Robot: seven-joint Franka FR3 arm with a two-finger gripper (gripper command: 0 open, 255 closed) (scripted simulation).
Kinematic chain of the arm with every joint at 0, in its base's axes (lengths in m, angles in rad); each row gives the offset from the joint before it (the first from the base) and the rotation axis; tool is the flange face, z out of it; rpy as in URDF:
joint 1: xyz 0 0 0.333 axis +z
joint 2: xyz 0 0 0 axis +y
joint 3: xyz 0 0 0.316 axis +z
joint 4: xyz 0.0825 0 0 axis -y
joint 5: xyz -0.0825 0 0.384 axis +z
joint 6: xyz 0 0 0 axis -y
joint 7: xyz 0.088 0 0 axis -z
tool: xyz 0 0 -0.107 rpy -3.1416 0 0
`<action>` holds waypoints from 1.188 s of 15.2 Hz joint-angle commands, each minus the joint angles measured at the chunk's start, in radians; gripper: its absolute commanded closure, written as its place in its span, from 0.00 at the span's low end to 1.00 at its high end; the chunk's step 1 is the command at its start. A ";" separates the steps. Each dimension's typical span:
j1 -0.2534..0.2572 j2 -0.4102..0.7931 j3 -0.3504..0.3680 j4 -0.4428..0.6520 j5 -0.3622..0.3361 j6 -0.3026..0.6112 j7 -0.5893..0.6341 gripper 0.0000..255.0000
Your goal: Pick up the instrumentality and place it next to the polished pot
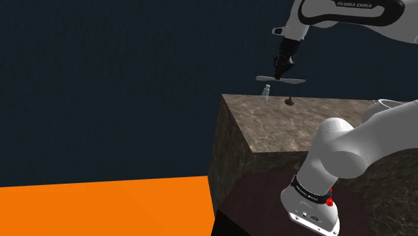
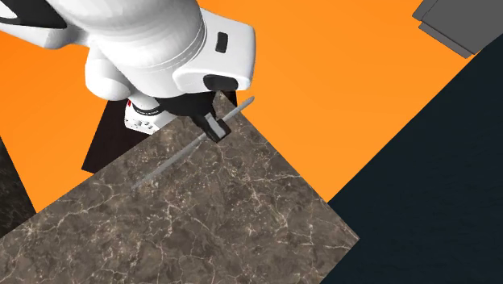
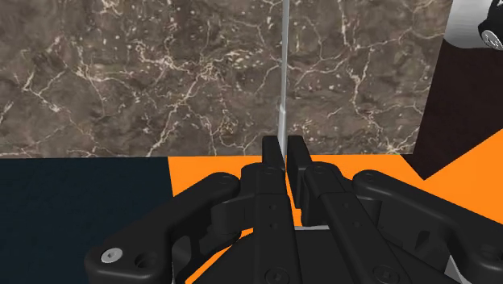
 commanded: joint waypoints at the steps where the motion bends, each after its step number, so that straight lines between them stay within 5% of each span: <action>1: -0.022 -0.024 -0.030 0.008 -0.028 -0.022 -0.047 1.00; 11: -0.097 -0.094 -0.185 0.077 -0.156 -0.096 -0.268 1.00; 18: -0.105 -0.092 -0.322 0.188 -0.236 -0.132 -0.435 1.00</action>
